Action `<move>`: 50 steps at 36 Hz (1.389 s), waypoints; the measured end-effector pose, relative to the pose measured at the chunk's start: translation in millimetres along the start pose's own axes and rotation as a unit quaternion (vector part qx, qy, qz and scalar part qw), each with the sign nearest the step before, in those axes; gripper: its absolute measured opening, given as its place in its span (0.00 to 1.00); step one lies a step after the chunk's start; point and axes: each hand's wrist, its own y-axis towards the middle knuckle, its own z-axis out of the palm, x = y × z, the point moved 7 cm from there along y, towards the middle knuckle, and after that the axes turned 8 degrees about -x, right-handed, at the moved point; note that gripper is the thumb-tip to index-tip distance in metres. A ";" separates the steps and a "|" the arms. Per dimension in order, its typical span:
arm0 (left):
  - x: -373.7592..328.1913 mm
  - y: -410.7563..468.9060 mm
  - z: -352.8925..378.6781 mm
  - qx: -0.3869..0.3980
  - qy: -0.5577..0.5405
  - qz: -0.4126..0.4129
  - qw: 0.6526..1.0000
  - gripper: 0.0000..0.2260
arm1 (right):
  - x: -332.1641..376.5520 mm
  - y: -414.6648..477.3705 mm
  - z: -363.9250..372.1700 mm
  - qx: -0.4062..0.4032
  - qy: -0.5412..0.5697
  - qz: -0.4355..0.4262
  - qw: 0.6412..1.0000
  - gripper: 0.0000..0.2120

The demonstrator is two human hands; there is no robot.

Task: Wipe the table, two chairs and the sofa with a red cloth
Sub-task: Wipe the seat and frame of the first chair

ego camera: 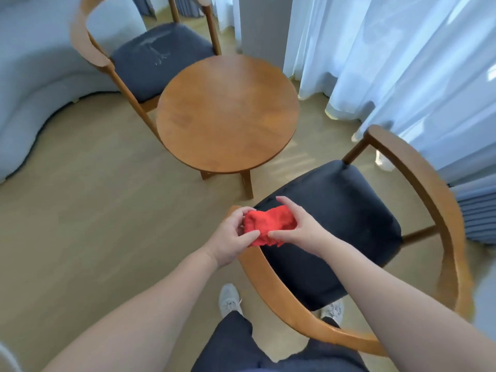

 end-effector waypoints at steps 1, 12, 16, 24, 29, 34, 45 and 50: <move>0.6 1.2 -9.1 0.009 0.003 0.000 1.000 0.18 | 0.6 0.4 11.0 0.013 -0.035 -0.007 0.999 0.38; 15.5 0.8 -67.3 0.120 0.077 -0.031 0.989 0.24 | 7.1 -7.8 76.1 0.089 -0.081 0.035 0.992 0.07; 21.2 2.5 -71.9 0.120 0.091 -0.030 0.988 0.21 | 2.8 -0.3 72.3 -0.046 -0.046 0.068 0.996 0.10; 43.7 33.6 -87.1 0.000 0.118 -0.057 0.991 0.14 | -20.4 19.7 78.3 -0.134 0.210 0.240 0.938 0.17; 62.8 53.6 -82.3 -0.026 0.134 -0.058 0.989 0.12 | -35.5 51.7 74.2 -0.123 0.005 0.218 0.968 0.17; 88.4 72.7 -83.7 -0.061 0.166 -0.057 0.983 0.11 | -44.1 76.5 70.1 -0.164 -0.119 0.150 0.968 0.20; 100.8 74.8 -97.9 -0.114 0.221 -0.012 0.969 0.07 | -36.3 89.6 121.4 -0.172 -0.255 0.073 0.949 0.34; 105.5 63.7 -109.1 -0.115 0.270 0.003 0.956 0.09 | -39.6 99.7 130.8 -0.217 -0.258 0.111 0.935 0.38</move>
